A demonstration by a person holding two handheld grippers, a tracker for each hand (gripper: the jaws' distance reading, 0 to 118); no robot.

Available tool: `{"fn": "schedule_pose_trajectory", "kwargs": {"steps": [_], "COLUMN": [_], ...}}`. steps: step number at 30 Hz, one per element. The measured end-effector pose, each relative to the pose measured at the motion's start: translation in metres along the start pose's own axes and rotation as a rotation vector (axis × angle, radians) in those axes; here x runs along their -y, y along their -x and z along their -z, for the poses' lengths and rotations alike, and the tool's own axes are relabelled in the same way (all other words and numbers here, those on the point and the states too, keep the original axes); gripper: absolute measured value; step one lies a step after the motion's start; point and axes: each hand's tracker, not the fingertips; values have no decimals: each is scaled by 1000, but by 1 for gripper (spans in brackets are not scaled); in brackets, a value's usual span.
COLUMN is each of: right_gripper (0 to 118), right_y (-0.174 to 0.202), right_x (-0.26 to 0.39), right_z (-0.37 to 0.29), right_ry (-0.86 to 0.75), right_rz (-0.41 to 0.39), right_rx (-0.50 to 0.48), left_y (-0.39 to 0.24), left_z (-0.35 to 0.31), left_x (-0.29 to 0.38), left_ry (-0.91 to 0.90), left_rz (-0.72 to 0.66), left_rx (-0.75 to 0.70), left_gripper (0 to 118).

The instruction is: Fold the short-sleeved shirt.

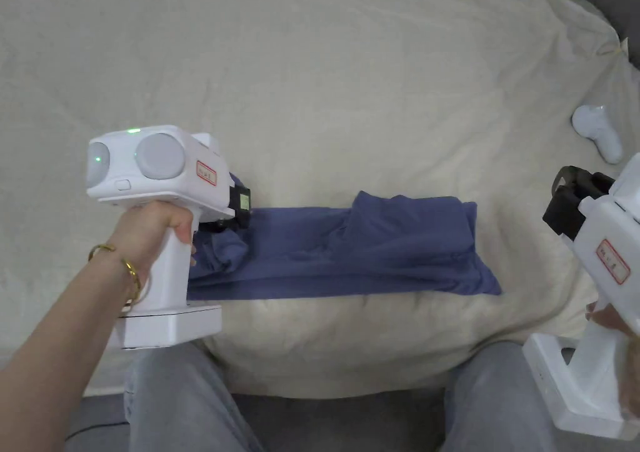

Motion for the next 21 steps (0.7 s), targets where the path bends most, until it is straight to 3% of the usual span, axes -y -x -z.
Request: {"fn": "schedule_pose_trajectory", "kwargs": {"steps": [4, 6, 7, 8, 11, 15, 21], "right_gripper": [0, 0, 0, 0, 0, 0, 0], "right_y": [-7, -8, -9, -9, -9, -6, 1], "right_x": [2, 2, 3, 4, 6, 7, 1], "right_z": [1, 1, 0, 0, 3, 4, 0], "right_ry": [6, 11, 14, 16, 33, 35, 14], "right_rz": [6, 10, 9, 7, -4, 16, 8], "right_rx": [24, 31, 33, 35, 36, 30, 9], "left_y": [-8, -10, -9, -8, -10, -7, 27], "left_z": [37, 47, 50, 50, 41, 20, -18], "left_x": [3, 7, 9, 12, 14, 10, -5], "left_ry": [30, 32, 35, 35, 35, -29, -196], "left_rz": [-61, -77, -77, -77, -50, -27, -163], "left_rx": [-16, -27, -20, 0, 143, 176, 142], "left_gripper": [2, 20, 35, 60, 114, 118, 115]}}
